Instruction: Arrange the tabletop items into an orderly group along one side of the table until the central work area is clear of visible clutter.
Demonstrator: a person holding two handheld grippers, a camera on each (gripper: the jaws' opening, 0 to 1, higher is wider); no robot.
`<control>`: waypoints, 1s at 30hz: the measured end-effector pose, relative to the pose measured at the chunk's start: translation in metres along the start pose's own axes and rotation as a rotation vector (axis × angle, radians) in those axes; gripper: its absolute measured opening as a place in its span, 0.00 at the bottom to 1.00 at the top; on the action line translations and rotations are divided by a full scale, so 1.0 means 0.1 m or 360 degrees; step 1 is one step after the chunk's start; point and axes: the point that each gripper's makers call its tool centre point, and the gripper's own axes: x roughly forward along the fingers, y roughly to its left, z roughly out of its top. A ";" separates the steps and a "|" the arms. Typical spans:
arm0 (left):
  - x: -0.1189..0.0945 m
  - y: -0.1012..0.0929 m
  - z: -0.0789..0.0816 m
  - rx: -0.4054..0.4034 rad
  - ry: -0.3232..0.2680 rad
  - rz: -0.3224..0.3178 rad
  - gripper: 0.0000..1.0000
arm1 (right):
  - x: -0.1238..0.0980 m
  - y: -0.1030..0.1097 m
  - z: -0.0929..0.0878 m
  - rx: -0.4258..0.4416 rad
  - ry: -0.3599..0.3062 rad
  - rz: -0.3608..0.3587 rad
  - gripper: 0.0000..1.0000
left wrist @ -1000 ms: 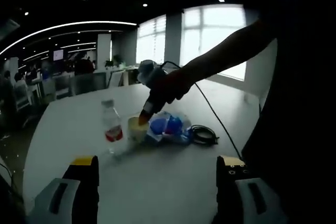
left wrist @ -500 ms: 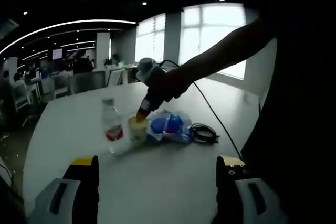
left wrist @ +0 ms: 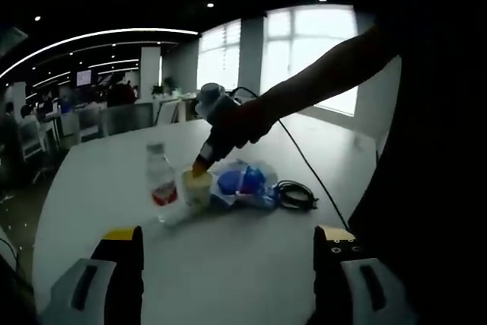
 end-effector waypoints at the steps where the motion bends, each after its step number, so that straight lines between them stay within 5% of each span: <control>1: 0.00 0.01 0.00 0.0000 0.0000 0.0005 0.91 | -0.01 -0.04 0.05 -0.0024 -0.0038 -0.0022 0.13; 6: 0.00 0.11 -0.10 -0.0015 -0.0006 0.0009 0.92 | -0.06 -0.06 0.17 -0.0082 -0.0107 0.0008 0.29; 8: 0.04 -0.12 0.09 -0.0065 0.0021 -0.0004 0.92 | -0.07 -0.11 0.18 -0.0139 -0.0135 -0.0010 0.30; 11: 0.07 -0.09 0.15 -0.0063 -0.0047 -0.0010 0.92 | -0.14 -0.11 0.18 -0.0143 -0.0170 0.0011 0.33; 20: 0.05 0.00 0.09 -0.0061 -0.0013 0.0028 0.93 | -0.56 -0.02 0.26 -0.0200 -0.0469 0.0135 0.39; 25: 0.07 -0.01 0.09 -0.0057 -0.0012 0.0035 0.94 | -0.69 -0.14 0.23 -0.0186 -0.0567 0.0140 0.43; 30: 0.11 0.00 0.11 -0.0070 -0.0039 0.0056 0.95 | -0.83 -0.20 0.00 -0.0193 -0.0576 0.0135 0.51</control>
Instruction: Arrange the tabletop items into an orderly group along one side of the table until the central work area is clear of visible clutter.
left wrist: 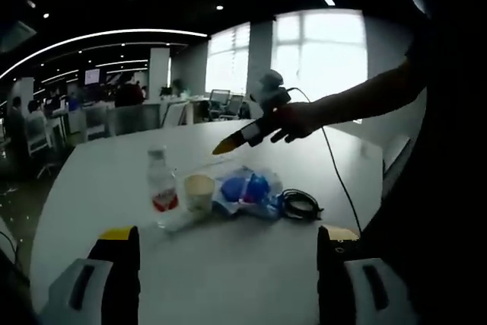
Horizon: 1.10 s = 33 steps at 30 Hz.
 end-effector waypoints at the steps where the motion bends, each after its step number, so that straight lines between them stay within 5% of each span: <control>1: 0.01 0.00 0.00 0.0002 0.0006 0.0006 0.95 | -0.04 0.00 -0.03 -0.0004 -0.0002 -0.0003 0.52; 14: 0.11 -0.03 0.00 -0.0022 0.0018 0.0053 0.99 | -0.62 0.05 -0.19 -0.0238 -0.0123 -0.0025 0.72; 33: 0.23 -0.17 0.04 -0.0022 0.0082 0.0009 1.00 | -1.63 -0.04 -0.85 -0.0111 -0.0196 -0.0186 0.91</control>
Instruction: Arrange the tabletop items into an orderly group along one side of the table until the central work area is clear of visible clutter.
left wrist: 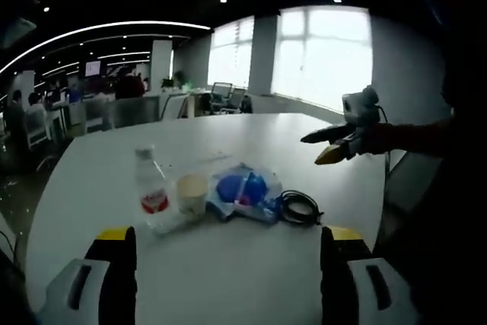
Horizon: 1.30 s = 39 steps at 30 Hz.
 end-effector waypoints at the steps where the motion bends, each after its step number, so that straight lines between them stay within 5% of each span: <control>1: 0.00 -0.01 0.00 0.0003 0.0002 0.0001 1.00 | -0.05 -0.01 -0.04 -0.0005 0.0003 -0.0009 0.92; 6: 0.00 -0.03 -0.06 0.0019 0.0082 0.0000 1.00 | -0.21 -0.01 -0.20 0.0000 0.0001 -0.0017 0.98; 17: -0.03 0.05 -0.02 0.0066 0.0048 0.0068 1.00 | -0.43 -0.16 -0.47 0.0058 0.0040 -0.0108 0.99; 39: -0.08 0.04 0.04 -0.0039 -0.0006 0.0137 0.99 | -0.44 -0.19 -0.40 -0.0026 0.0020 -0.0102 0.95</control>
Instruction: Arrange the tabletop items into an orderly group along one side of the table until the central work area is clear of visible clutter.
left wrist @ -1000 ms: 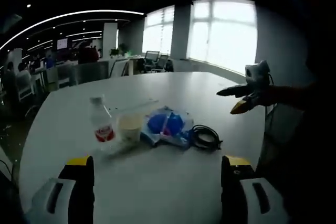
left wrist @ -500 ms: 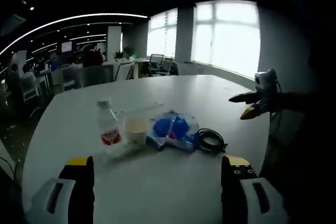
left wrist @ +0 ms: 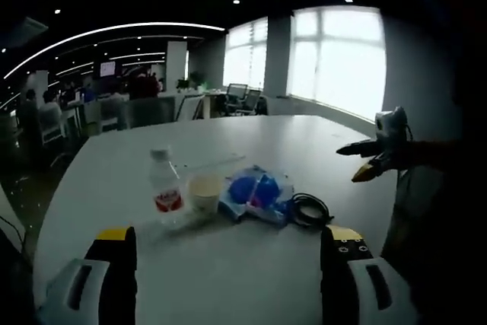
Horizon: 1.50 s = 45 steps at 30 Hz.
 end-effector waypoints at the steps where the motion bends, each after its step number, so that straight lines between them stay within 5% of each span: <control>1: 0.00 -0.02 0.00 0.0000 0.0000 -0.0003 0.99 | 0.00 0.00 0.00 -0.0001 -0.0002 0.0001 0.95; 9: 0.14 -0.19 -0.06 -0.0046 0.0022 -0.0025 0.95 | 0.05 -0.06 0.02 -0.0027 0.0010 0.0011 0.92; 20: 0.44 -0.42 0.00 -0.0216 0.0035 0.0095 0.86 | 0.24 -0.13 0.06 -0.0085 0.0037 0.0093 0.83; 23: 0.53 -0.46 0.10 -0.0316 -0.0057 0.0103 0.77 | 0.30 -0.14 0.04 -0.0099 0.0049 0.0103 0.79; 32: 0.82 -0.61 0.12 -0.0342 0.0013 0.0119 0.71 | 0.51 -0.20 0.03 -0.0153 0.0077 0.0138 0.69; 45: 1.36 -0.93 -0.30 -0.0469 0.0191 0.0049 0.60 | 0.93 -0.22 0.00 -0.0296 0.0160 0.0197 0.52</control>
